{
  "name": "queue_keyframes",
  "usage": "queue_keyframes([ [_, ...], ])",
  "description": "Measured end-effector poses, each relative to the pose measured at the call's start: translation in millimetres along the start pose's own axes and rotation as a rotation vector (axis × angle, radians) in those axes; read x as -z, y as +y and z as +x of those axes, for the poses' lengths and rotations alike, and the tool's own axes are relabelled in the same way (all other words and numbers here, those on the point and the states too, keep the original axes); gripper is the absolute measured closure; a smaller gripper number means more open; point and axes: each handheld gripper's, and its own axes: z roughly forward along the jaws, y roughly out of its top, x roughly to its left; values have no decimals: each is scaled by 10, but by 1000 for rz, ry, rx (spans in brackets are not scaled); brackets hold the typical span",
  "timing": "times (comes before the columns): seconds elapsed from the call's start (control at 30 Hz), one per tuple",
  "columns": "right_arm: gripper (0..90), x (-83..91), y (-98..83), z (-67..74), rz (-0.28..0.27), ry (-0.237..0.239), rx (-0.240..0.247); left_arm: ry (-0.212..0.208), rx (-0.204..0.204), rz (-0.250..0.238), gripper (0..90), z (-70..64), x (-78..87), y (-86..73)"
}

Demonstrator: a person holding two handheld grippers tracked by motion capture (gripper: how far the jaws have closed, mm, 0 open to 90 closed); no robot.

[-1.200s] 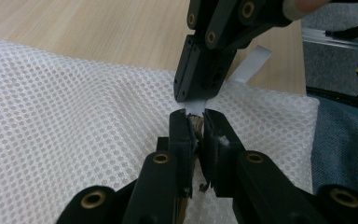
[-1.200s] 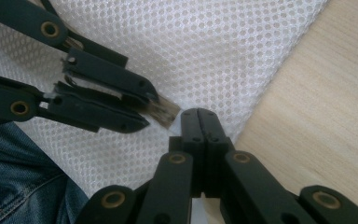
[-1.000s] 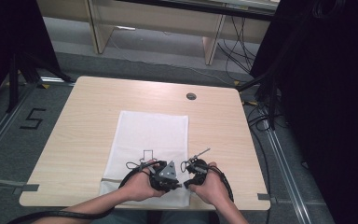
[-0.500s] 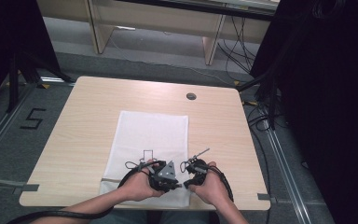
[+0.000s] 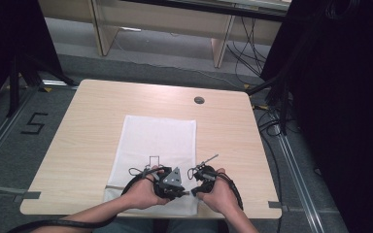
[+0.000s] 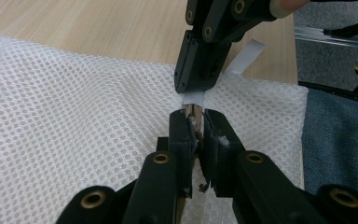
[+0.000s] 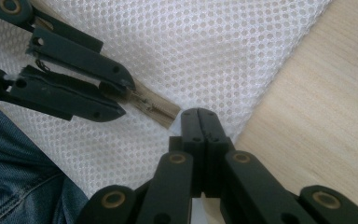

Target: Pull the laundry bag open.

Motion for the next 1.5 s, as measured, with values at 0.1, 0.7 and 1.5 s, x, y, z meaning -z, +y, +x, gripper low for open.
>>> queue_keyframes([
  [0.1, 900, 0, -3, -3, 0, -1, 1, 0, 11, 5, 818, -2, 12, -3],
  [0.7, 900, 3, -1, 3, 4, 2, -15, -6, 25, 3, 818, 13, 63, -25],
  [1.5, 900, 3, -1, -5, 1, 6, -3, -11, 37, -11, 818, 11, 97, -53],
])
